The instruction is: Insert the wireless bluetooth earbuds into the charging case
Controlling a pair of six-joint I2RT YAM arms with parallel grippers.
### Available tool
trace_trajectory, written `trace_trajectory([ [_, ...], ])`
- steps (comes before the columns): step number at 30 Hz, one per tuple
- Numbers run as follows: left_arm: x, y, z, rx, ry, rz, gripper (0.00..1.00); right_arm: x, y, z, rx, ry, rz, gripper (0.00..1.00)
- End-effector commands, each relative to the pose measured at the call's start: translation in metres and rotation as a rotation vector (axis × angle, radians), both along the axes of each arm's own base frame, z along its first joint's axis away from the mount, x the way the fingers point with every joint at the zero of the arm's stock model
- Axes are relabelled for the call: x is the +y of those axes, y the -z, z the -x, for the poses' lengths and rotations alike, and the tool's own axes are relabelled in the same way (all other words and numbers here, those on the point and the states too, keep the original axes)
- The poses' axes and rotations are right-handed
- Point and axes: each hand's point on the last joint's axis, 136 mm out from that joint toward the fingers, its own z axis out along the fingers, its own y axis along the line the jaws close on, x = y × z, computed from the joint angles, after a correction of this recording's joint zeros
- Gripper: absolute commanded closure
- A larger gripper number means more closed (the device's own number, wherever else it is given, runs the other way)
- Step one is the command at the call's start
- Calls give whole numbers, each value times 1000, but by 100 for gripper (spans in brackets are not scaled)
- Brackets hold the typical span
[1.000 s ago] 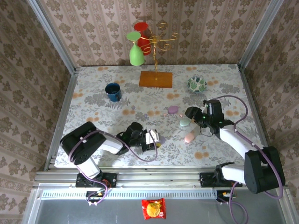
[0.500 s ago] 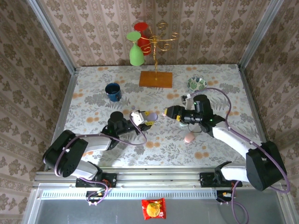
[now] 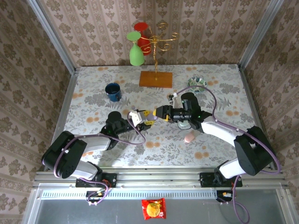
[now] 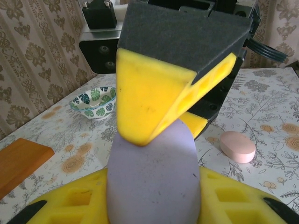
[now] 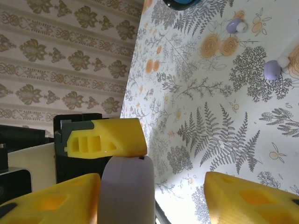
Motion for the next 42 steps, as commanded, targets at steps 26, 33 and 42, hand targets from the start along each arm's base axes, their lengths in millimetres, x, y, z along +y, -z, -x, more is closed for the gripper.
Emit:
trace_trajectory([
  [26, 17, -64, -2, -47, 22, 216, 21, 2, -94, -6, -29, -5, -356, 79],
  [33, 19, -75, -10, -79, 2, 230, 13, 3, -122, -7, -6, -15, -520, 83],
  [42, 15, -92, -18, -98, 52, 247, 14, 5, -127, -6, 25, -43, -612, 84],
])
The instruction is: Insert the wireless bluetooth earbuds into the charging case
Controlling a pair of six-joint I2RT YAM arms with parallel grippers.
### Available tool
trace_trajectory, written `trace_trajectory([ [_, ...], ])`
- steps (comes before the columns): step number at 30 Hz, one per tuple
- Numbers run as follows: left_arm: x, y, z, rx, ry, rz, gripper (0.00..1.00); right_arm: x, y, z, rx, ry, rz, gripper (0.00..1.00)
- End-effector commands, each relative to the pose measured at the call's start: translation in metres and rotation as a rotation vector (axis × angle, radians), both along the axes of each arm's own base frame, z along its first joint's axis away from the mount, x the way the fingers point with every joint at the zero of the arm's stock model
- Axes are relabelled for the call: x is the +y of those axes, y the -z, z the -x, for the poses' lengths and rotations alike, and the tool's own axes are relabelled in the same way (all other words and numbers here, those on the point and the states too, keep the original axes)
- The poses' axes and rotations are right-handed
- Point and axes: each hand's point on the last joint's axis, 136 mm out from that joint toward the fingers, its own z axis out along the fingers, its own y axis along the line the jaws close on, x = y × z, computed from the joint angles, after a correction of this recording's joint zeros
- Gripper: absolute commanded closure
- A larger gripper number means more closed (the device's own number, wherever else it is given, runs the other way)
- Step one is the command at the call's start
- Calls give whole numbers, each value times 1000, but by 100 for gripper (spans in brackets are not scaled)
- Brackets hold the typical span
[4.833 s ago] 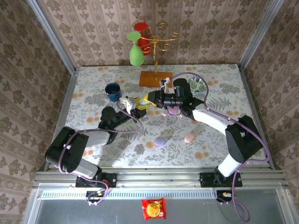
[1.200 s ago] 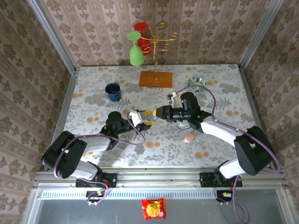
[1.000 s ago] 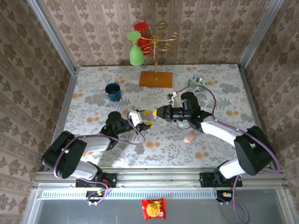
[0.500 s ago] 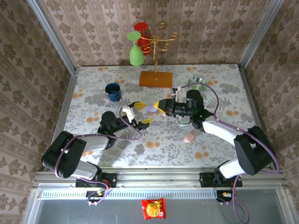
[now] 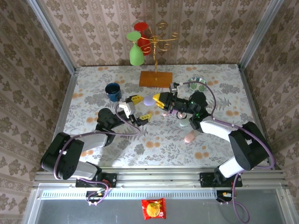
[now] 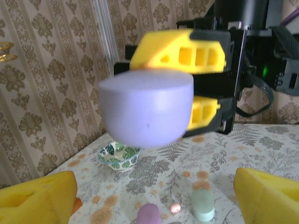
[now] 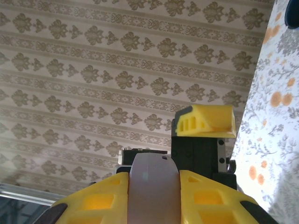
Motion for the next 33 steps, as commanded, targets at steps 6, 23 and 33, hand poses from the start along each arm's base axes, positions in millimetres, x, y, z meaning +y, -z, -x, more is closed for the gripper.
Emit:
trace_trajectory([
  [6, -11, -25, 3, -19, 125, 33, 17, 2, -8, 13, -25, -58, -73, 85],
  [23, -14, -28, 4, -17, 148, 36, 42, 8, 6, 6, 13, -73, -69, 87],
  [33, -14, -21, 4, -25, 142, 22, 45, 9, 2, 6, 14, -77, -78, 88],
])
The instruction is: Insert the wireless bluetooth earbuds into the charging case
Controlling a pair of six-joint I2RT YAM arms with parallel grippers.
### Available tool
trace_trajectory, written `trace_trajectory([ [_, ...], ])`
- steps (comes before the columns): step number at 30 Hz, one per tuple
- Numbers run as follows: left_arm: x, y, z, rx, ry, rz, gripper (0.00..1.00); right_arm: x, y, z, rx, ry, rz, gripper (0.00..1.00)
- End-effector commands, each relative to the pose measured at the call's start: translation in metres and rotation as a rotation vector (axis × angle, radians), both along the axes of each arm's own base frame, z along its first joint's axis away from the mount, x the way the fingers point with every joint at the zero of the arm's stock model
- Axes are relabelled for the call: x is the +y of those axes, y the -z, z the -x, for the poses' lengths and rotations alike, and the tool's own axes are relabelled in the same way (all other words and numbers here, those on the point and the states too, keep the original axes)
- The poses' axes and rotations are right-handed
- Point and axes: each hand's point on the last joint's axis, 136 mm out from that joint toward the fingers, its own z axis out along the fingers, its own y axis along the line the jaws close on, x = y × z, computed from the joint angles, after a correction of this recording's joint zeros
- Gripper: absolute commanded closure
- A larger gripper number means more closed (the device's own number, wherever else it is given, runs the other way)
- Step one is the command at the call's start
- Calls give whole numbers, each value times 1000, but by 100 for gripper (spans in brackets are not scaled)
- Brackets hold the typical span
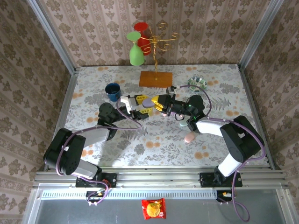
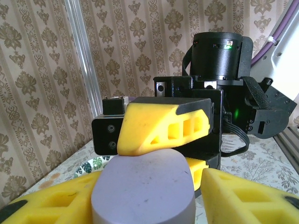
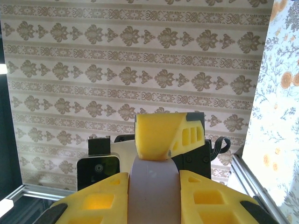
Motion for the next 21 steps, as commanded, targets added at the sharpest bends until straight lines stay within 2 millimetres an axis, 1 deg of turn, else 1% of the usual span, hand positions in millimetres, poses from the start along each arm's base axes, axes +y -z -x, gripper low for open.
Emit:
trace_trajectory([
  [1, -1, -3, 1, -37, 15, 5, 44, 1, -19, 7, -68, -26, -33, 88],
  [6, -2, 1, -1, -29, 15, -1, 44, 1, -21, 8, -72, -26, -37, 89],
  [11, -3, 1, -1, -25, 22, -1, 45, 1, -19, 8, -67, -25, -34, 89],
  [21, -3, -1, 2, -23, 36, 1, 61, 2, -12, 6, -53, -25, -25, 89],
])
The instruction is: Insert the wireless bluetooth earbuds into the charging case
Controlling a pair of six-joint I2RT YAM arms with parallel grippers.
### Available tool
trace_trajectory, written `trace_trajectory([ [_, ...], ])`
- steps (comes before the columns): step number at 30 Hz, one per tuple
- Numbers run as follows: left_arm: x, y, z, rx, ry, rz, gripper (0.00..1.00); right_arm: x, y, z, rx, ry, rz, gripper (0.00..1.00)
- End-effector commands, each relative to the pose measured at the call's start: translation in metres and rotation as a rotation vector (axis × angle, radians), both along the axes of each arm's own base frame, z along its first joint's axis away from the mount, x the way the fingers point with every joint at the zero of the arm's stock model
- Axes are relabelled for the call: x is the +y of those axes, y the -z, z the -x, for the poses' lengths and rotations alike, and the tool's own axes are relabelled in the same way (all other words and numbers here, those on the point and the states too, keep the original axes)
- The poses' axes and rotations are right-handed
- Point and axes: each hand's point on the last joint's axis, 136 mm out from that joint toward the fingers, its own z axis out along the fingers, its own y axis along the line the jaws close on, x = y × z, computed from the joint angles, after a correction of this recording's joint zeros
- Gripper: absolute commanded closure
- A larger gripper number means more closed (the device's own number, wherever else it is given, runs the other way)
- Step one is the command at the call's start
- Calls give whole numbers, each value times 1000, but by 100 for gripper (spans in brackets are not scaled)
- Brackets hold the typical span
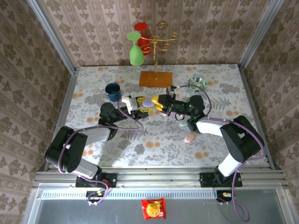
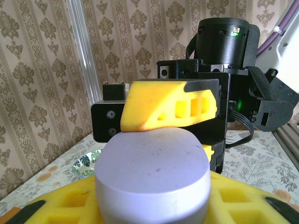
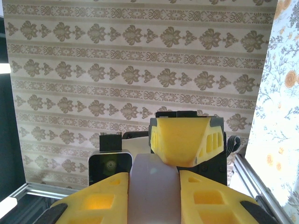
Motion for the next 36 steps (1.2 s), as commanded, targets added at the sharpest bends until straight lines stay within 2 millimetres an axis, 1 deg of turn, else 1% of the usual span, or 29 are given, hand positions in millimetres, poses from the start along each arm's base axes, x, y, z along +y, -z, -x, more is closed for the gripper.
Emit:
trace_trajectory([
  [1, -1, -11, 5, -45, 32, 17, 61, 3, -8, 4, -41, -19, -16, 89],
  [3, -1, -12, 5, -44, 34, 17, 62, 3, -7, 4, -40, -18, -14, 88],
  [6, -1, -12, 7, -48, 44, 16, 66, 3, -4, 3, -32, -15, -11, 87],
  [9, 0, -12, 8, -54, 43, 14, 66, 3, -2, 2, -31, -12, -3, 84],
  [10, 0, -11, 8, -52, 41, 14, 65, 3, -1, 2, -30, -10, 0, 84],
  [12, 0, -12, 9, -52, 43, 15, 58, 3, -1, 2, -29, -9, 2, 84],
  [13, 0, -12, 8, -50, 40, 15, 56, 3, -1, 2, -31, -11, 3, 84],
  [16, 0, -12, 8, -46, 40, 16, 55, 3, -1, 2, -34, -11, 2, 85],
  [17, 0, -13, 8, -47, 41, 17, 53, 3, 0, 1, -30, -10, 4, 85],
  [20, 0, -12, 8, -46, 41, 16, 53, 3, -1, 1, -33, -11, 3, 85],
  [23, -1, -11, 8, -39, 46, 16, 53, 4, 3, 0, -25, -9, 12, 85],
  [27, -1, -12, 8, -32, 49, 17, 53, 4, 4, 0, -24, -9, 10, 85],
  [29, -1, -12, 8, -35, 49, 17, 53, 4, 3, 0, -25, -9, 8, 85],
  [33, -1, -10, 9, -31, 56, 13, 61, 3, 4, 0, -21, -7, 10, 85],
  [36, -2, -7, 8, -31, 53, 8, 63, 3, 2, 1, -26, -8, 5, 85],
])
